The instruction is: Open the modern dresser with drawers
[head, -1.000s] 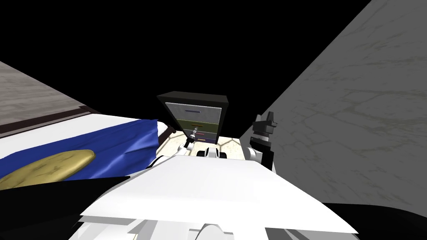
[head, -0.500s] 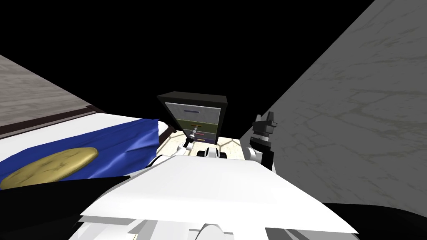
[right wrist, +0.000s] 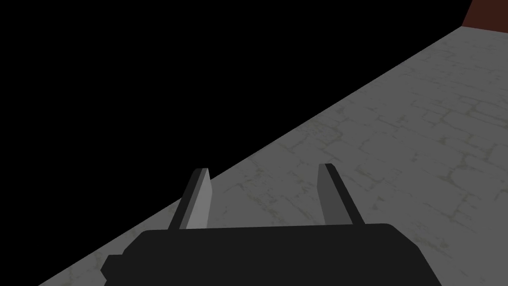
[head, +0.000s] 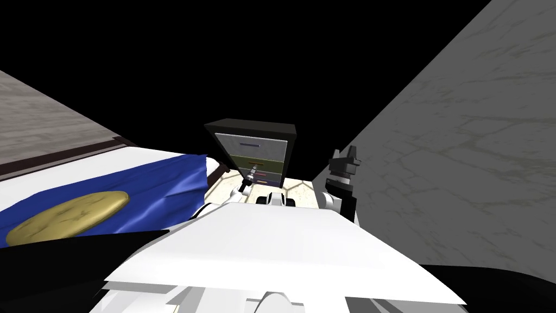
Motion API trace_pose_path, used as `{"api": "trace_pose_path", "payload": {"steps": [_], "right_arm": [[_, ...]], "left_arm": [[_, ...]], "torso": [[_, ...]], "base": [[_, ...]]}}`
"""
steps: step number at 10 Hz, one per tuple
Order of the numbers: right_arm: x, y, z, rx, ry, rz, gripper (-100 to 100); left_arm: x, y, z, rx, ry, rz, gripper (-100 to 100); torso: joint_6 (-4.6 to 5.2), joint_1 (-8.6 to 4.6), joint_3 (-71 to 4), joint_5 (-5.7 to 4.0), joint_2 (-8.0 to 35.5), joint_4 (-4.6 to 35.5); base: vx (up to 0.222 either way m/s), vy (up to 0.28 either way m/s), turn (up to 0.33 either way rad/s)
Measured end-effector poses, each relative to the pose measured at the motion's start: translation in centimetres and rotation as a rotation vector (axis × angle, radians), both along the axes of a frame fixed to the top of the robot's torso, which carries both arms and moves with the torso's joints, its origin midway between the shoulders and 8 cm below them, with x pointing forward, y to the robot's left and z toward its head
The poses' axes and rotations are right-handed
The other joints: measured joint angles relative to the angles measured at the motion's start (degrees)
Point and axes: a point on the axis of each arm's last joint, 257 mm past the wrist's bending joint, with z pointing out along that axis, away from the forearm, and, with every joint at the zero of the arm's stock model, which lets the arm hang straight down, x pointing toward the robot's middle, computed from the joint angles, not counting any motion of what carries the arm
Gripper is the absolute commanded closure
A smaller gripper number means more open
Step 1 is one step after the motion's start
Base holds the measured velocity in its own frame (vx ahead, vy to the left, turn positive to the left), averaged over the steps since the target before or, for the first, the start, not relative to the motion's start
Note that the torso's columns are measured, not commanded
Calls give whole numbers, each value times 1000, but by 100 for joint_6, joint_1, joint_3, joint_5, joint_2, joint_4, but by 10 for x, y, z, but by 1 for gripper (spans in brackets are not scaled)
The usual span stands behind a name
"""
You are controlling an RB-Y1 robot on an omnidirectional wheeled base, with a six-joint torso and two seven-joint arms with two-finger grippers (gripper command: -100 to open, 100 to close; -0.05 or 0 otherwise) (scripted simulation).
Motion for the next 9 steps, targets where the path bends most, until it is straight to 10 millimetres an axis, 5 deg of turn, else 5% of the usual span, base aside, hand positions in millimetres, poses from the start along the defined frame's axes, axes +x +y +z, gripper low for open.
{"api": "trace_pose_path", "payload": {"steps": [4,5,9], "right_arm": [[0,0,0,0,0,0,0],[0,0,0,0,0,0,0],[0,0,0,0,0,0,0]], "left_arm": [[7,0,6,1,-3,-10,100],[7,0,6,1,-2,-10,-100],[-6,-2,-3,1,3,-3,-100]], "torso": [[0,8,-5,2,-12,-2],[1,3,-31,2,-57,-13],[0,-2,-20,-1,-34,-9]], "base": [[-187,2,18],[75,-5,-30],[171,-36,-18]]}}
